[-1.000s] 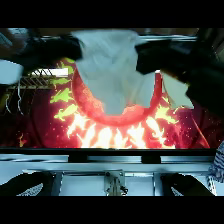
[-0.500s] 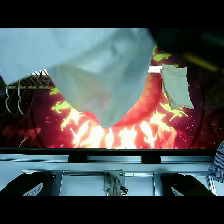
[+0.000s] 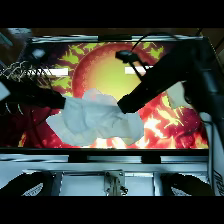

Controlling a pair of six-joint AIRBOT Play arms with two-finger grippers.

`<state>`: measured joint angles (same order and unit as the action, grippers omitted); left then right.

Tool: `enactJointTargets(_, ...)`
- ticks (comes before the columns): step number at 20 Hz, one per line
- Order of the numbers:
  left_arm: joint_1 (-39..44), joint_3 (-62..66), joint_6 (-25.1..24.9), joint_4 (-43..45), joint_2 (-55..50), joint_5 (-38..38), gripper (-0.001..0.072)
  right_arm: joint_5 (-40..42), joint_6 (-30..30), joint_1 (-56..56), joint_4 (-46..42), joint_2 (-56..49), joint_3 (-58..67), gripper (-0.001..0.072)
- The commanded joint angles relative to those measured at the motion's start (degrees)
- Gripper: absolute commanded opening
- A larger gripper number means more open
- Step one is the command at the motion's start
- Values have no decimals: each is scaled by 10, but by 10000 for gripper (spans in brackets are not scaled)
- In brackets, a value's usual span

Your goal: Fold the shirts.

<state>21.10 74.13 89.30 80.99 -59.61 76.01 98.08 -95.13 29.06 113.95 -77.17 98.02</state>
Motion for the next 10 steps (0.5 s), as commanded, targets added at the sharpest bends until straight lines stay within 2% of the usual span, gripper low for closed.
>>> enactJointTargets(1,0,-106,45,-39,-41,-49,47,50,-59,0,30,-86,1,52)
enactJointTargets(2,0,-113,45,-62,-56,-80,51,49,-59,0,30,-104,1,53)
enactJointTargets(3,0,-112,45,-76,-69,-104,95,49,-59,0,30,-120,1,53)
enactJointTargets(4,0,-110,45,-80,-78,-133,259,43,-58,0,30,-134,1,53)
enactJointTargets(5,-1,-105,43,-77,-83,-157,475,28,-51,0,30,-145,1,54)
enactJointTargets(6,-9,-94,34,-73,-85,-174,621,9,-39,0,29,-154,1,55)
enactJointTargets(9,-49,-24,-30,-7,-85,-138,619,-62,-10,0,25,-171,1,63)
enactJointTargets(10,-64,2,-40,17,-85,-111,619,-85,-7,0,25,-175,1,105)
